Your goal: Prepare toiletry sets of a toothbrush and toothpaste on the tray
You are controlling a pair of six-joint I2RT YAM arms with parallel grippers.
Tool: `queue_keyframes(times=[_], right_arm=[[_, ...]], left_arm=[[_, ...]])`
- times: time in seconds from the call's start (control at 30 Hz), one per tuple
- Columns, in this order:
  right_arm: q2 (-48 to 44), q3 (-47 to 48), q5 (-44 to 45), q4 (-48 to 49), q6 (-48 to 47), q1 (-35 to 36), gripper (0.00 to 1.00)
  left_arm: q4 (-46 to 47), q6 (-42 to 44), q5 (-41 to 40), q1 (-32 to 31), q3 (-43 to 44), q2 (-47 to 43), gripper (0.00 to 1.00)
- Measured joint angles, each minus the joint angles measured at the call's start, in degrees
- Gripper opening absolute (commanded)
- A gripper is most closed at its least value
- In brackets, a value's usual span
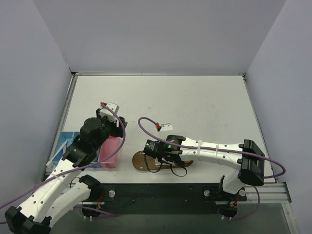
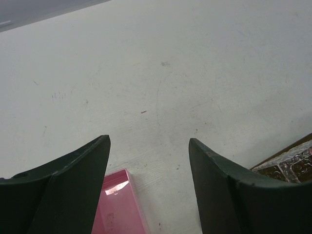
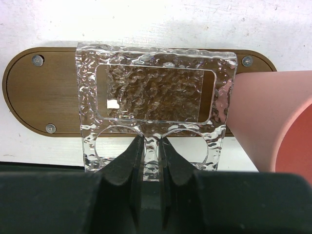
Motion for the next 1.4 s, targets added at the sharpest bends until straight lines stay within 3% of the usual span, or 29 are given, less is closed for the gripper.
queue_keyframes(times=[1.03, 1.2, 1.4], right_arm=[[0.00, -1.20, 0.02, 0.00, 0.04, -0.02, 0.00], [0.00, -1.25, 0.02, -0.22, 0.07, -0.02, 0.14], [0.04, -1.25, 0.07, -1.16, 0.02, -0.02, 0.22]], left_arm=[[0.02, 0.00, 0.46, 0.04, 0.00, 0.79, 0.76], [0.02, 0.00, 0.46, 0.07, 0.00, 0.87, 0.76], [0.02, 0.00, 0.46, 0.07, 0.00, 0.87, 0.76]])
